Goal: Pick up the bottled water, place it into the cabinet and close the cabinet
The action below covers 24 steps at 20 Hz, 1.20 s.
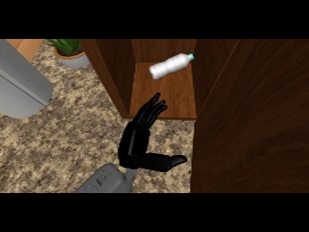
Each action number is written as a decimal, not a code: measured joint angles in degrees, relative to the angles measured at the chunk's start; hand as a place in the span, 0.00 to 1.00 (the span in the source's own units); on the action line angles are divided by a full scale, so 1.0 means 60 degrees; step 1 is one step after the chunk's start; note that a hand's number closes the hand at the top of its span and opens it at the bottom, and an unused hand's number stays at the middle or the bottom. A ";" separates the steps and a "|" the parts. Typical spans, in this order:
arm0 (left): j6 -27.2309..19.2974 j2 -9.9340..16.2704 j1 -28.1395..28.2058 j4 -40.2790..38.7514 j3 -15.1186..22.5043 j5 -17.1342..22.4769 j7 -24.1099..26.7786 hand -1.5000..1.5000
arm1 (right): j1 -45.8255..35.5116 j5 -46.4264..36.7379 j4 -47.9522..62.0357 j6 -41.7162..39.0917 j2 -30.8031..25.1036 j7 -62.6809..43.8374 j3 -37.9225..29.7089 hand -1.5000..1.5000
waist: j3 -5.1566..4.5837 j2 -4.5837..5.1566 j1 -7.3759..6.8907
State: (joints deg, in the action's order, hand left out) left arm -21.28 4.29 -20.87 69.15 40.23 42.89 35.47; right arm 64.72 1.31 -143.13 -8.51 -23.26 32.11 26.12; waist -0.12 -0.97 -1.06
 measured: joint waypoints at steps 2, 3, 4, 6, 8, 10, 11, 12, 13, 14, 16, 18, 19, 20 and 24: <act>-0.0077 0.0504 0.0848 0.0831 0.0107 0.0001 0.0048 0.00 | 0.0057 -0.0041 0.0002 0.0081 -0.0071 0.0055 0.0054 0.00 | -0.0001 -0.0002 -0.0045; -0.0092 0.0774 0.1311 0.1249 0.0193 -0.0024 0.0114 0.00 | 0.0038 -0.0060 0.0010 0.0100 -0.0124 0.0063 0.0034 0.00 | -0.0001 0.0002 -0.0077; -0.0076 0.1038 0.1730 0.1585 0.0241 -0.0042 0.0209 0.00 | 0.0049 -0.0075 0.0005 0.0040 -0.0270 0.0069 0.0029 1.00 | -0.0001 0.0009 -0.0092; 0.0154 0.1648 0.2495 0.2307 0.0252 0.0040 0.0338 0.00 | -0.0020 -0.0126 0.0015 -0.0155 -0.0609 0.0073 0.0090 1.00 | -0.0006 0.0014 -0.0156; 0.0396 0.2147 0.3080 0.2850 0.0259 0.0073 0.0508 0.00 | -0.0259 -0.0246 0.0050 -0.0453 -0.1063 0.0019 0.0134 1.00 | -0.0012 0.0018 -0.0240; 0.0706 0.2624 0.3597 0.3210 0.0264 0.0058 0.0760 0.00 | -0.0521 -0.0378 0.0048 -0.0721 -0.1504 0.0008 0.0202 1.00 | -0.0025 0.0011 -0.0272; 0.0884 0.2873 0.3850 0.3372 0.0255 0.0070 0.0875 0.00 | -0.0675 -0.0440 0.0052 -0.0801 -0.1668 -0.0020 0.0265 1.00 | -0.0033 0.0008 -0.0301; 0.1018 0.3123 0.4044 0.3553 0.0220 0.0080 0.0945 0.00 | -0.0830 -0.0475 0.0049 -0.0895 -0.1865 -0.0031 0.0282 1.00 | -0.0037 0.0002 -0.0328; 0.1159 0.3379 0.4239 0.3758 0.0160 0.0101 0.1027 0.00 | -0.0963 -0.0495 0.0036 -0.0962 -0.2050 -0.0029 0.0250 1.00 | -0.0040 0.0004 -0.0345; 0.1280 0.3631 0.4444 0.3943 0.0074 0.0124 0.1132 0.00 | -0.1107 -0.0517 0.0023 -0.0986 -0.2189 -0.0054 0.0248 1.00 | -0.0046 0.0002 -0.0379; 0.1540 0.4102 0.4848 0.4177 -0.0095 0.0152 0.1374 0.00 | -0.1401 -0.0557 -0.0001 -0.1025 -0.2438 -0.0157 0.0324 1.00 | -0.0054 0.0013 -0.0400; 0.1837 0.4564 0.5262 0.4468 -0.0300 0.0265 0.1587 0.00 | -0.1720 -0.0594 -0.0017 -0.0988 -0.2574 -0.0321 0.0472 1.00 | -0.0060 0.0027 -0.0429; 0.1977 0.4755 0.5477 0.4612 -0.0368 0.0306 0.1707 0.00 | -0.1873 -0.0610 -0.0023 -0.0937 -0.2588 -0.0454 0.0621 1.00 | -0.0063 0.0032 -0.0447; 0.2105 0.4994 0.5692 0.4753 -0.0493 0.0388 0.1784 0.00 | -0.2027 -0.0624 -0.0030 -0.0867 -0.2586 -0.0585 0.0746 1.00 | -0.0065 0.0040 -0.0466; 0.2849 0.5873 0.6498 0.5025 -0.0961 0.0644 0.2265 0.00 | -0.2649 -0.0650 -0.0058 -0.0533 -0.2436 -0.1302 0.1388 1.00 | -0.0076 0.0099 -0.0525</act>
State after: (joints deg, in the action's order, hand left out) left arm -4.19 39.53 18.12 99.30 34.46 46.76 49.06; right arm 48.82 -2.59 -143.48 -11.71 -37.88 24.30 34.45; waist -0.57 -0.38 -4.21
